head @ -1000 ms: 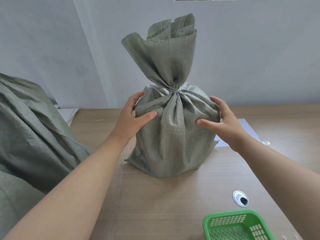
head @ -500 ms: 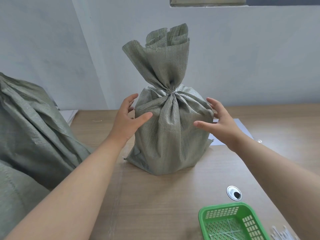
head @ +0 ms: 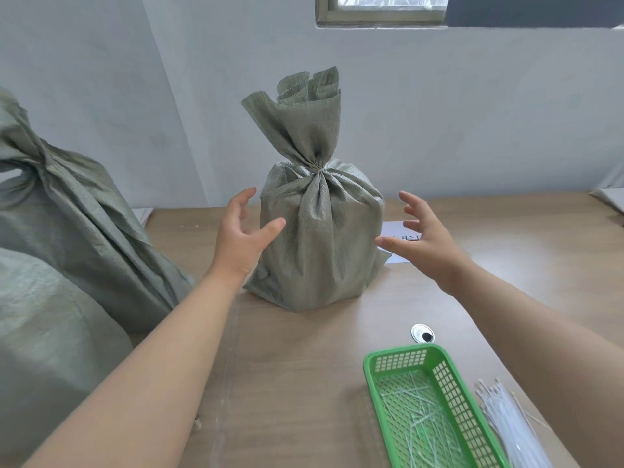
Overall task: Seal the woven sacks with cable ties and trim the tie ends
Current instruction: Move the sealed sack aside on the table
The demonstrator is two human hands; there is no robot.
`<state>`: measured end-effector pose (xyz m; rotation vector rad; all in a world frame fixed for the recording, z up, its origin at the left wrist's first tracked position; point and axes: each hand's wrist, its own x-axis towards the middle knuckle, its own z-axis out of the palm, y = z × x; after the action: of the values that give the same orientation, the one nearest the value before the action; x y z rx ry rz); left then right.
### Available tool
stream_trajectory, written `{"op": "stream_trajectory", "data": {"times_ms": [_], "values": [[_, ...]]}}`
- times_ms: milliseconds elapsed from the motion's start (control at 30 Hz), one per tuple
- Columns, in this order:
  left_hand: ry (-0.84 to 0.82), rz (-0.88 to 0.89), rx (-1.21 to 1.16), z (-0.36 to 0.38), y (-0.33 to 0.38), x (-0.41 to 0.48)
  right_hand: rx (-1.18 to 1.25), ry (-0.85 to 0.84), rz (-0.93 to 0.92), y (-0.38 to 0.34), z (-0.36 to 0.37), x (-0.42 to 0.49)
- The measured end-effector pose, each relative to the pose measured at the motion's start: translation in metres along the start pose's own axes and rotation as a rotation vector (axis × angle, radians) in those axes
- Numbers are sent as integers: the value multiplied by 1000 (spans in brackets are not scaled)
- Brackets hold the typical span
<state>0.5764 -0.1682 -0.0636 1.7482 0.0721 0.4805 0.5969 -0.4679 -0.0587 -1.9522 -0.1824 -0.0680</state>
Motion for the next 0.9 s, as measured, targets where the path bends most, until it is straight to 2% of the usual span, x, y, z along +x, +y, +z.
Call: {"op": "stream_trajectory", "data": {"times_ms": [400, 900], "values": [[-207, -88, -30, 23, 46, -128, 86, -81, 3, -13, -42, -126], [-276, -218, -101, 111, 82, -289, 202, -121, 36, 20, -128, -243]]}}
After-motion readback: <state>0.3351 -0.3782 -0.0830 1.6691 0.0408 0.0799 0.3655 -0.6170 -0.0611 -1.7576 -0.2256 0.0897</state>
